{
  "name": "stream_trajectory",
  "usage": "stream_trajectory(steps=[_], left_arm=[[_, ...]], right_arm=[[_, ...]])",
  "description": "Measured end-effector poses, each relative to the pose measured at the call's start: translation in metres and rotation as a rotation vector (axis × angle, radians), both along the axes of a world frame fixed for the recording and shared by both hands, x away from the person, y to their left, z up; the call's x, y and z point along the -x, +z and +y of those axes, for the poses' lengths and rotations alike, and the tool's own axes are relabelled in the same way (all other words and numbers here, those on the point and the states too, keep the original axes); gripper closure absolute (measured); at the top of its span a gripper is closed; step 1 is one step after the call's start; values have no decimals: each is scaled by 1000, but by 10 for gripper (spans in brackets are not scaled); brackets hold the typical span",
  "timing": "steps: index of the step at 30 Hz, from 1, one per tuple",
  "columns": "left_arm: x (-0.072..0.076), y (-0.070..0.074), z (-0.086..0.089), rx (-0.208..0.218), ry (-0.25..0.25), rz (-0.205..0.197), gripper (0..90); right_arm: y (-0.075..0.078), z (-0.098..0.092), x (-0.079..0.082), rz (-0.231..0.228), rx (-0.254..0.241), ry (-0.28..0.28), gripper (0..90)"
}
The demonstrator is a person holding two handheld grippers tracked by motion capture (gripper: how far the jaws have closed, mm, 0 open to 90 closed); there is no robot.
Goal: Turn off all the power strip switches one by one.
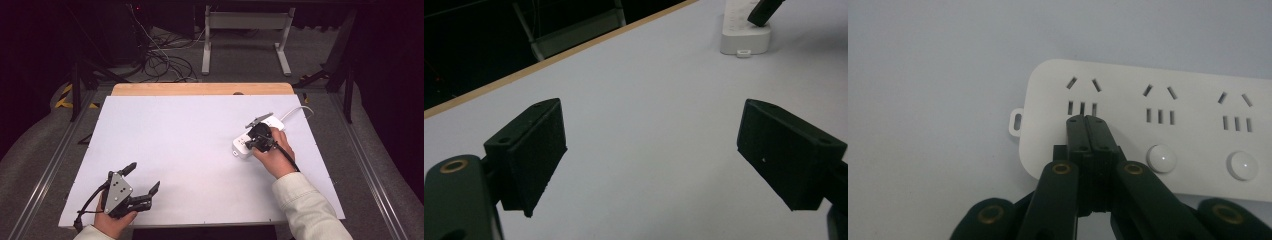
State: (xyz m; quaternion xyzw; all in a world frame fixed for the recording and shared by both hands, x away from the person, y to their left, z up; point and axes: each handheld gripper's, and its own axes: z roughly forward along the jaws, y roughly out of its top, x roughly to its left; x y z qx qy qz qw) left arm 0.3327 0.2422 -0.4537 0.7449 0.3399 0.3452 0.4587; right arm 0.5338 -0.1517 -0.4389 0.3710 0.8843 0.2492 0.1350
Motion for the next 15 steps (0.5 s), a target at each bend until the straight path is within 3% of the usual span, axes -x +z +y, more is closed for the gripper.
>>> stream_trajectory(steps=[4, 9, 15], left_arm=[[0, 0, 0, -1, -1, 1, 130], [0, 0, 0, -1, -1, 1, 130], [1, 0, 0, 9, 0, 4, 130]], right_arm=[[0, 0, 0, 3, -3, -6, 900], [-1, 4, 1, -16, 31, -8, 900], [-1, 3, 0, -6, 19, -14, 900]])
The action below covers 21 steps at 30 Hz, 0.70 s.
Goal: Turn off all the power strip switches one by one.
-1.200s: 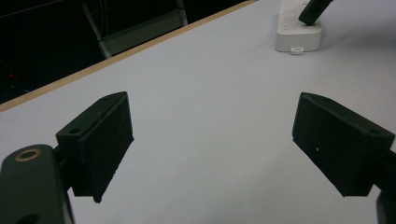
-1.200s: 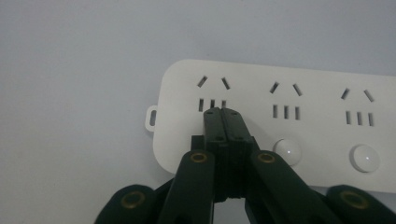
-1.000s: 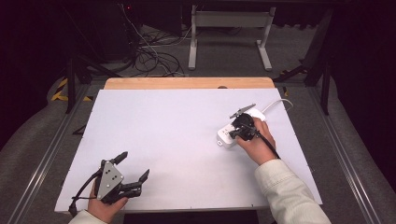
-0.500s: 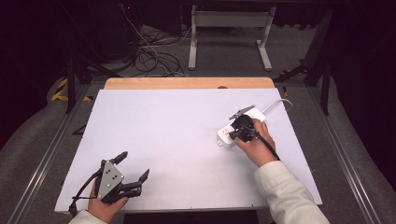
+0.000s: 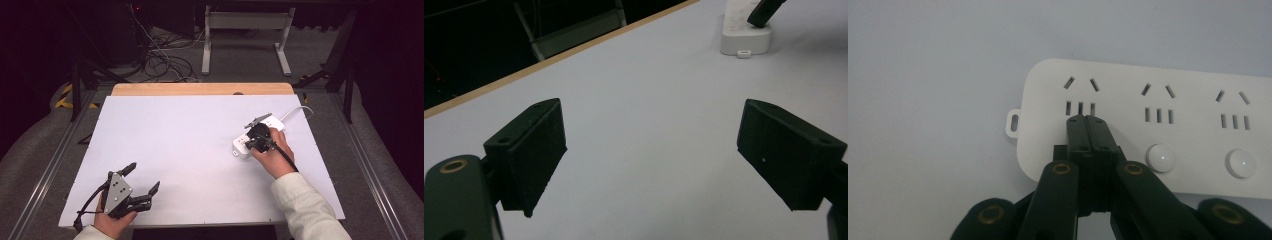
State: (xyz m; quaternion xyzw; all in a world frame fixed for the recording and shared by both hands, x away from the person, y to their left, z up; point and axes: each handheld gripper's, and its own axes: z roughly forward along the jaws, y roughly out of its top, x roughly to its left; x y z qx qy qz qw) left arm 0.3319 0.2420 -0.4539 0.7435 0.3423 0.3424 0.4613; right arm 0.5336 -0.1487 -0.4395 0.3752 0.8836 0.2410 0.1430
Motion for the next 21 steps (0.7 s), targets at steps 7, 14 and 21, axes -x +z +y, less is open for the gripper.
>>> stream_trajectory(steps=[7, 14, 21], left_arm=[[-1, 0, 1, 4, 4, 2, 129], [-1, 0, 1, 7, 3, 2, 129], [-1, 0, 1, -5, 3, -7, 129]], right_arm=[[3, -3, -1, -10, -32, 9, 900], [28, -13, 3, -76, -144, 3, 900], [32, -27, -1, -92, -153, -24, 900]])
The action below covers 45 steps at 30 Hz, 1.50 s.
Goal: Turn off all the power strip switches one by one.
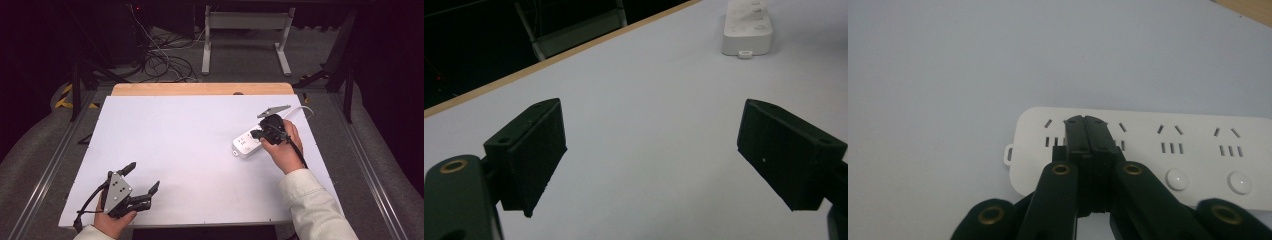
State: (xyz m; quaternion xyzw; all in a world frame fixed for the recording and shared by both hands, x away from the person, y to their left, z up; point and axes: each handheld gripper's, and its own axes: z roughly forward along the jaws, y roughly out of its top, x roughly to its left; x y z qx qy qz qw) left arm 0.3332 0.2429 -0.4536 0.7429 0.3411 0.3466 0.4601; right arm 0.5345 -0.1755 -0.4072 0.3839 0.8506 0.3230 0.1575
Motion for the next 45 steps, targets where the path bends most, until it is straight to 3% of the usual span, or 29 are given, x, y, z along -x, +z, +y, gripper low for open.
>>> stream_trajectory(steps=[13, 33, 45], left_arm=[[0, 0, 0, 2, 3, 7, 129], [0, 0, 0, 7, 4, 7, 129], [0, 0, 0, -3, 1, 3, 129]], right_arm=[[-14, -12, -19, 42, 37, -29, 900], [-29, -10, -24, 99, 92, -10, 900], [-33, -14, -24, 108, 60, -20, 900]])
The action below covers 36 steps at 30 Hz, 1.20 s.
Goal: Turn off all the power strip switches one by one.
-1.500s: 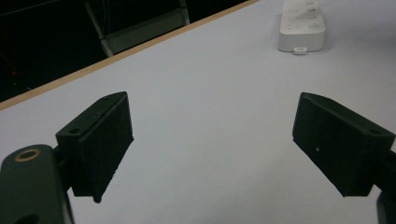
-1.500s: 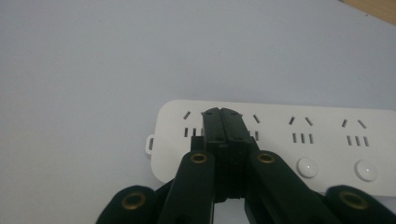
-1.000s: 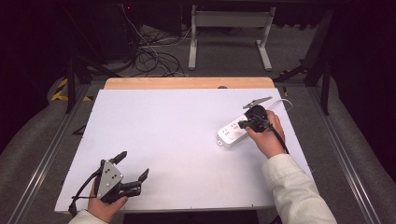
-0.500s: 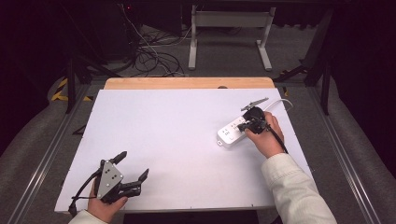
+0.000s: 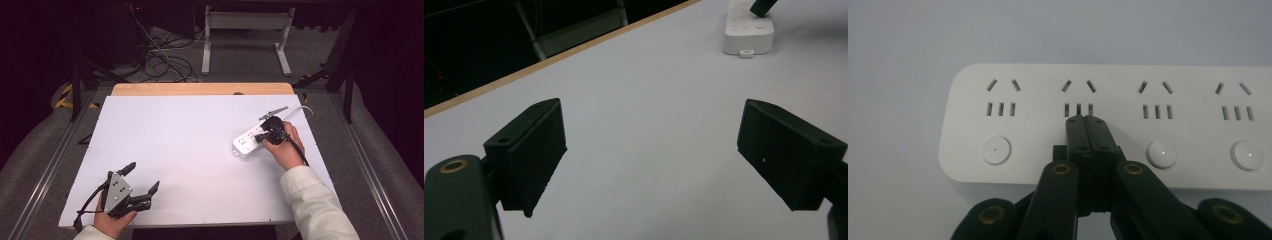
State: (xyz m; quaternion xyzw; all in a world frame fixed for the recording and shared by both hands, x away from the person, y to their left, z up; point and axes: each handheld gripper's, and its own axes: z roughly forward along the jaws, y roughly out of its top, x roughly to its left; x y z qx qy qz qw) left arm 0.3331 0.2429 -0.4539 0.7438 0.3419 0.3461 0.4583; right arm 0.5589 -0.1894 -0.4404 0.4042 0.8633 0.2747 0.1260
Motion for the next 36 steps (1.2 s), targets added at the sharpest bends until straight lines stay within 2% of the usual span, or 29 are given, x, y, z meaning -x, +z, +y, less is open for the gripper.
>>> stream_trajectory(steps=[4, 8, 23, 28, 29, 31, 33, 34, 36], left_arm=[[0, 0, 0, 1, -1, 2, 129], [1, 0, 0, 0, -1, 2, 129], [1, 0, -1, 0, -6, 3, 129], [1, 0, -1, 8, -4, 6, 129], [1, 0, -1, 10, -2, 5, 129], [1, 0, 0, 0, -1, 5, 129], [0, 0, 0, 9, 2, 5, 129], [0, 0, 1, 0, 2, 2, 129], [0, 0, 1, 2, 2, 5, 129]], right_arm=[[-1, -1, 0, -1, -6, 0, 900], [0, 1, 1, -15, 12, 6, 900], [-1, 4, 2, -10, 31, -11, 900], [0, 7, 3, -25, 45, -15, 900], [1, 8, 4, -42, 54, -6, 900], [4, 6, 6, -38, 18, 3, 900], [8, 4, 9, -65, -36, -3, 900], [10, 3, 10, -68, -61, -4, 900], [14, 1, 11, -81, -78, 0, 900]])
